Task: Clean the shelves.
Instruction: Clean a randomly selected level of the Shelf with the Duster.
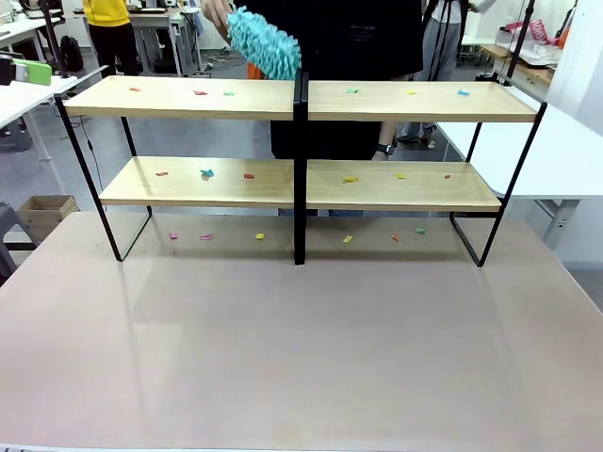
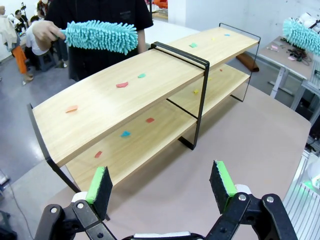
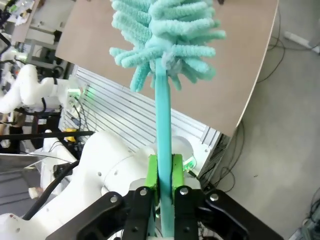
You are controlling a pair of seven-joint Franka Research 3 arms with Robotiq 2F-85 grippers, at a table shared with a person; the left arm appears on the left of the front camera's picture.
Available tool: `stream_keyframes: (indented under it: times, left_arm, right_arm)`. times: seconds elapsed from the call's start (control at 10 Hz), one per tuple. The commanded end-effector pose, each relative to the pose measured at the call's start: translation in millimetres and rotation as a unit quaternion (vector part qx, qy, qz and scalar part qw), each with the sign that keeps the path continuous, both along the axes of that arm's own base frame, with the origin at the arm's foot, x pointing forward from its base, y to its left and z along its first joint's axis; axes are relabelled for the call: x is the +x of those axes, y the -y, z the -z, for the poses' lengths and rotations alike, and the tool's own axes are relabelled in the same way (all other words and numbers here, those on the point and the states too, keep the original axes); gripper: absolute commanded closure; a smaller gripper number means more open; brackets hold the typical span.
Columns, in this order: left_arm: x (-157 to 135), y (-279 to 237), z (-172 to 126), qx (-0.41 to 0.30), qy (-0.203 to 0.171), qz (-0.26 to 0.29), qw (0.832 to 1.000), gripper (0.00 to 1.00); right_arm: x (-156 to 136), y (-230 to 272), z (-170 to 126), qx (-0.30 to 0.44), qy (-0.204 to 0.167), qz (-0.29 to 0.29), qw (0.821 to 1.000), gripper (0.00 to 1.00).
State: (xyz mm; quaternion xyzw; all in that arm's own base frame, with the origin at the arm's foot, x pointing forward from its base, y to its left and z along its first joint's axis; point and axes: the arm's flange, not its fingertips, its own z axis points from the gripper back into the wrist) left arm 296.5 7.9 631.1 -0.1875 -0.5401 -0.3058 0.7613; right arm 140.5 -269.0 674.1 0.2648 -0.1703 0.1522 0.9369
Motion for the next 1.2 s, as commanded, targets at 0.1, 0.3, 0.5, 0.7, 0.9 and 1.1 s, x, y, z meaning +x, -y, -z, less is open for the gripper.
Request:
stream_keyframes:
  times: [0.1,0.3,0.5,0.7,0.9,1.1]
  left_arm:
    - [2,0,1,-0.004,0.0,0.002,1.0,0.0]
    - [2,0,1,-0.004,0.0,0.002,1.0,0.0]
    - [2,0,1,-0.004,0.0,0.002,1.0,0.0]
    - [2,0,1,-0.004,0.0,0.002,1.0,0.0]
    - [2,0,1,-0.004,0.0,0.002,1.0,0.0]
    - [2,0,1,-0.004,0.0,0.002,1.0,0.0]
  right_arm:
    - [36,-108,-53,-0.049,0.091,-0.055,0.993,0.88]
    - [63,-214,-67,-0.083,0.098,-0.141,0.982,0.88]
    - [90,-307,-61,-0.126,0.107,-0.158,0.974,0.88]
    - [72,-292,-69,-0.12,0.097,-0.174,0.973,0.88]
    - [86,-346,-62,-0.147,0.114,-0.178,0.966,0.88]
    - [85,-347,-65,-0.086,0.132,-0.026,0.987,0.88]
